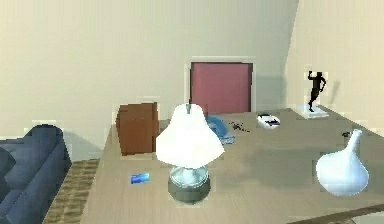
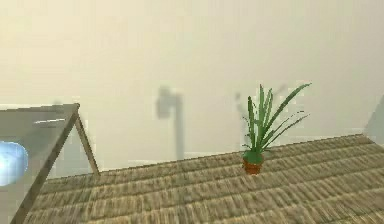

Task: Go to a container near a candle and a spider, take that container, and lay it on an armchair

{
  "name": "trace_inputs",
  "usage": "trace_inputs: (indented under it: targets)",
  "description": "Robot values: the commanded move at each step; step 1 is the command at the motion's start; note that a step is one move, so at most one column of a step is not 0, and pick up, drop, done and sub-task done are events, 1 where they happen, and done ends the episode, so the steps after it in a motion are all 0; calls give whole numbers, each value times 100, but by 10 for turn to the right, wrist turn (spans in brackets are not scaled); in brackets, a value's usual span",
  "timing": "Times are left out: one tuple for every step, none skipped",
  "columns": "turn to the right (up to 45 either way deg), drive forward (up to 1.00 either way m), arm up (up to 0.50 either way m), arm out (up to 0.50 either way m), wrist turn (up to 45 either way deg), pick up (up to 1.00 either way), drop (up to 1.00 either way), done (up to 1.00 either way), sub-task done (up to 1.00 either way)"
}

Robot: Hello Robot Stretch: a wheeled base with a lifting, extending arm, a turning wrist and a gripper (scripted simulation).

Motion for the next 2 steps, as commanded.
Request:
trace_inputs:
  targets:
    - [-450, 0, 0, 0, 0, 0, 0, 0, 0]
    - [-90, 0, 0, 0, 0, 0, 0, 0, 0]
